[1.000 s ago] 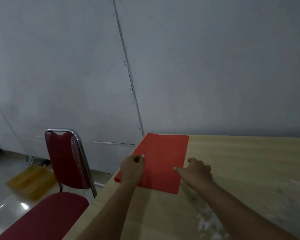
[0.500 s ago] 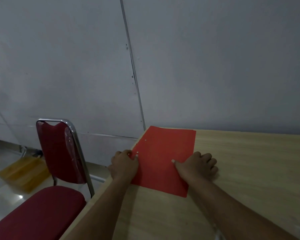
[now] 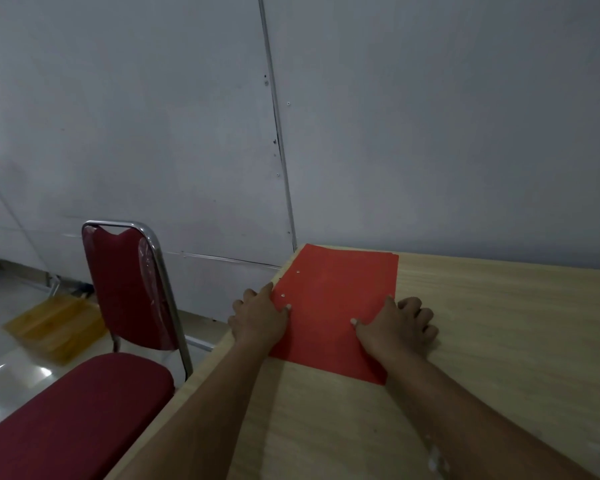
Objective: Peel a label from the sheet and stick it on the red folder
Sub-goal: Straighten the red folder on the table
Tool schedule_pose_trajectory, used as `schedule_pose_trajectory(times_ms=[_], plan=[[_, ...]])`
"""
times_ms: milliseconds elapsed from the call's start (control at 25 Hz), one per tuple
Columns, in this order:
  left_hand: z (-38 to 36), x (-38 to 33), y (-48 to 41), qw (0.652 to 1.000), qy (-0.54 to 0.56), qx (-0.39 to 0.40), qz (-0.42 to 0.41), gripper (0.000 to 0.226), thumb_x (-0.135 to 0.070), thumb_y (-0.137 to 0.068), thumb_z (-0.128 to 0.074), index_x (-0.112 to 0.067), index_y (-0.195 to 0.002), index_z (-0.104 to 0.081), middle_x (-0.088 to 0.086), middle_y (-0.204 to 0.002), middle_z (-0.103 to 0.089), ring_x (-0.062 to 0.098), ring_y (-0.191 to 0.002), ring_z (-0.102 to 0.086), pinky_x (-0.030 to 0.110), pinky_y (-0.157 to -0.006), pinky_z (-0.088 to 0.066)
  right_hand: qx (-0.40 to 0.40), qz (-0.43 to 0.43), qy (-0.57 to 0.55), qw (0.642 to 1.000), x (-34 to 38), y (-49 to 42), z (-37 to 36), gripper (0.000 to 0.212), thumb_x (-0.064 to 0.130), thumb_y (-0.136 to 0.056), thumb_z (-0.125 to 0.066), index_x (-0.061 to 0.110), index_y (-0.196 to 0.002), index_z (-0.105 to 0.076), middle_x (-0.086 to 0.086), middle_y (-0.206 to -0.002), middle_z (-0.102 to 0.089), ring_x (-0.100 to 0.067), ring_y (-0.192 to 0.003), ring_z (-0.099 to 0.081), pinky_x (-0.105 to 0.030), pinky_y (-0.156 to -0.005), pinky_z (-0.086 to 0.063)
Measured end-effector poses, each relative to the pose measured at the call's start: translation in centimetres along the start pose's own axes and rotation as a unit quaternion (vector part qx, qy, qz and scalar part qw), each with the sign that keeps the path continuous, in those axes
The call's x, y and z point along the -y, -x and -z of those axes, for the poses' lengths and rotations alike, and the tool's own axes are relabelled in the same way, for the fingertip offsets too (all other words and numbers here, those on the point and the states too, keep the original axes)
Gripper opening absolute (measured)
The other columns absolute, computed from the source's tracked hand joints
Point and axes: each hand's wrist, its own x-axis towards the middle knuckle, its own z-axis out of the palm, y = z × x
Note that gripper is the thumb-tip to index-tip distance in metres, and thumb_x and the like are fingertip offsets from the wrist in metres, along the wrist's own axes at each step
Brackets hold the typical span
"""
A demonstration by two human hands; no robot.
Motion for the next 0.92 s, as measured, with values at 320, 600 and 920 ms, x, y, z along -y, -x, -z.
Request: schedule_pose_trajectory(times_ms=[320, 600, 920], plan=[[0.0, -0.3, 0.8, 1.000, -0.019, 0.019, -0.016, 0.066, -0.059, -0.088, -0.052, -0.028, -0.146, -0.038, 0.013, -0.133, -0.044, 0.033, -0.124, -0.042, 0.047, -0.099, -0.040, 0.046, 0.069, -0.002, 0.997, -0.8, 0.2, -0.2, 0.077, 0.068, -0.080, -0.050, 0.038, -0.149, -0.039, -0.002, -0.163, -0.017, -0.030, -0.139, -0.014, -0.048, -0.107, -0.019], [-0.3, -1.0, 2.1, 0.998, -0.038, -0.019, -0.038, 0.067, -0.060, -0.088, -0.053, -0.018, -0.139, -0.045, 0.014, -0.129, -0.048, 0.031, -0.120, -0.045, 0.042, -0.100, -0.039, 0.051, 0.094, 0.036, 0.994, -1.7, 0.5, 0.2, 0.089, 0.079, -0.079, -0.045, 0.034, -0.154, -0.030, -0.006, -0.165, -0.014, -0.031, -0.144, -0.014, -0.049, -0.111, -0.019], [-0.6, -3.0, 6.6, 0.998, -0.040, -0.010, -0.056, 0.077, -0.070, -0.084, -0.046, -0.019, -0.140, -0.039, 0.010, -0.132, -0.048, 0.029, -0.123, -0.045, 0.045, -0.098, -0.040, 0.066, 0.082, 0.023, 0.994, -5.6, 2.5, 2.8, 0.088, 0.077, -0.075, -0.053, 0.035, -0.151, -0.036, -0.005, -0.163, -0.018, -0.031, -0.143, -0.017, -0.047, -0.111, -0.020]])
